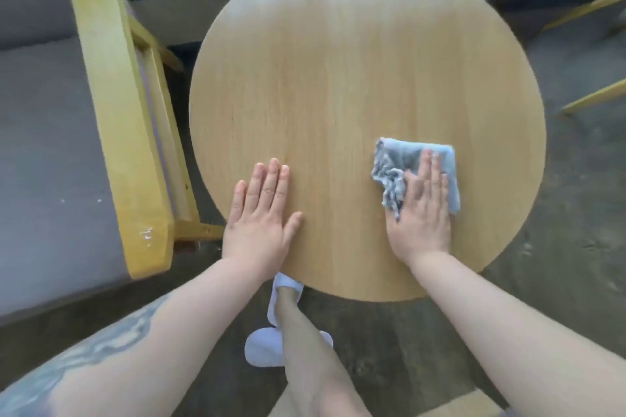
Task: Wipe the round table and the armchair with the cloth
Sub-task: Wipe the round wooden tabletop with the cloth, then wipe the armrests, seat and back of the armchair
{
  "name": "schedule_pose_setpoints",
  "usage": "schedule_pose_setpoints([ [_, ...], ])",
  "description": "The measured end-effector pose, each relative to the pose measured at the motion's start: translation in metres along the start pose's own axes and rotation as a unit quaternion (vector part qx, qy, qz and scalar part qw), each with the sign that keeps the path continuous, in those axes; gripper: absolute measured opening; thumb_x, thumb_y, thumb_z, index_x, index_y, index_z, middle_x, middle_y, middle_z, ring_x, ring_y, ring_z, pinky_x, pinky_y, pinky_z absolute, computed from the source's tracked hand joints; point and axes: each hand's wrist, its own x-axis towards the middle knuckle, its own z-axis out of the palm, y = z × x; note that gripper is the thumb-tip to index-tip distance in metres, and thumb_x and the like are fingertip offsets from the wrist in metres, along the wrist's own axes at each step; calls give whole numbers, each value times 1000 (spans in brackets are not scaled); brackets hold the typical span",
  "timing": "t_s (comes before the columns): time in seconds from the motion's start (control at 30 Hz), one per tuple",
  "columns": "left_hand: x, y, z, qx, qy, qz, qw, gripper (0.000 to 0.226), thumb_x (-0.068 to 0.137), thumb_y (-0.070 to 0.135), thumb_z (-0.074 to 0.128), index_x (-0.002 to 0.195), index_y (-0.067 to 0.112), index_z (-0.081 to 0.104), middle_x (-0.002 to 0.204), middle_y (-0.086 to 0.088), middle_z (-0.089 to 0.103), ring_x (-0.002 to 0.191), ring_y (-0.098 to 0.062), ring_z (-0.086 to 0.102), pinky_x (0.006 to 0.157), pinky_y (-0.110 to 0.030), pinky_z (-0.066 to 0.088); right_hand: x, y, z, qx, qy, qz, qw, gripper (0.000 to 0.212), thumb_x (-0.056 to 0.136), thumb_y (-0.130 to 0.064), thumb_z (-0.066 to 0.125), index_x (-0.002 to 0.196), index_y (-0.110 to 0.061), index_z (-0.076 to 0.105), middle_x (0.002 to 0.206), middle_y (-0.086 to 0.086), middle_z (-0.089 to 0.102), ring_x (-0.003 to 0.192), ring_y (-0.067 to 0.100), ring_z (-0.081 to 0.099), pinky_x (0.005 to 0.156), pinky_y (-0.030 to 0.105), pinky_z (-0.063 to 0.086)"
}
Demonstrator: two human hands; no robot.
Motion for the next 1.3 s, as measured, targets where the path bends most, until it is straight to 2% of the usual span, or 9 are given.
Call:
schedule_pose_setpoints([
  [0.23, 11, -13, -1, 6, 32, 47, 998, 66, 97, 53, 2, 152, 20, -12, 160, 1, -14, 146, -16, -18, 118, -41, -6, 24, -54, 7, -25, -40, -161, 986, 74, 84, -32, 41, 152, -20, 14, 160, 13, 3, 147, 28, -2, 118, 45, 4],
  [0.4, 39, -25, -18, -18, 44, 33, 998, 65, 96, 53, 0, 147, 22, -26, 155, 4, -30, 141, -14, -31, 116, -38, -17, 33, -50, 4, 22, 38, 192, 980, 69, 87, -41, 24, 152, -22, 14, 159, 18, 7, 147, 33, 4, 116, 54, 11],
  [0.57, 79, -39, -37, -7, 55, 51, 997, 63, 96, 52, -1, 147, 26, -26, 154, 8, -32, 139, -11, -33, 116, -37, -15, 21, -102, 12, 15, -39, -174, 984, 72, 82, -32, 38, 151, -29, 19, 160, 8, 10, 148, 25, 5, 118, 46, 8],
  [0.77, 93, -66, -49, 15, 50, 90, 995, 62, 97, 52, -3, 149, 25, -22, 156, 7, -27, 141, -12, -31, 117, -39, -14, -15, -110, 19, 40, 75, 342, 936, 64, 91, -36, 26, 152, -21, 16, 160, 11, 9, 147, 27, 6, 115, 55, 14],
  [0.93, 89, -69, -57, -7, 17, 97, 995, 61, 100, 44, 8, 148, 25, -23, 155, 6, -29, 140, -13, -32, 116, -36, -17, -40, -181, 25, 31, -30, -15, 999, 72, 81, -30, 37, 151, -30, 20, 160, 4, 12, 148, 22, 7, 117, 46, 11],
  [1.0, 79, -79, -60, -5, -11, 117, 993, 62, 100, 45, 7, 146, 24, -28, 153, 6, -33, 138, -13, -35, 116, -36, -18, -56, -157, 29, 32, -5, 115, 993, 69, 83, -25, 38, 150, -30, 22, 160, 2, 13, 147, 20, 8, 117, 48, 13],
  [1.07, 71, -92, -62, 14, -32, 134, 990, 62, 100, 46, 5, 145, 23, -31, 152, 5, -36, 137, -14, -37, 116, -36, -18, -73, -161, 29, 51, 65, 408, 909, 65, 86, -29, 35, 150, -24, 23, 159, 8, 16, 147, 25, 11, 114, 55, 17],
  [1.13, 69, -98, -61, 20, -37, 145, 989, 63, 100, 45, 7, 146, 22, -30, 152, 5, -36, 138, -14, -36, 117, -37, -17, -63, -200, 29, 71, 69, 493, 865, 66, 87, -37, 28, 150, -19, 25, 158, 13, 17, 146, 30, 13, 114, 57, 16],
  [1.3, 74, -99, -66, 20, -56, 159, 985, 63, 102, 43, 12, 146, 22, -28, 152, 5, -36, 137, -13, -36, 115, -35, -20, -49, -216, 26, 51, -31, 98, 993, 71, 81, -31, 29, 151, -32, 19, 160, 2, 9, 148, 20, 3, 118, 46, 8],
])
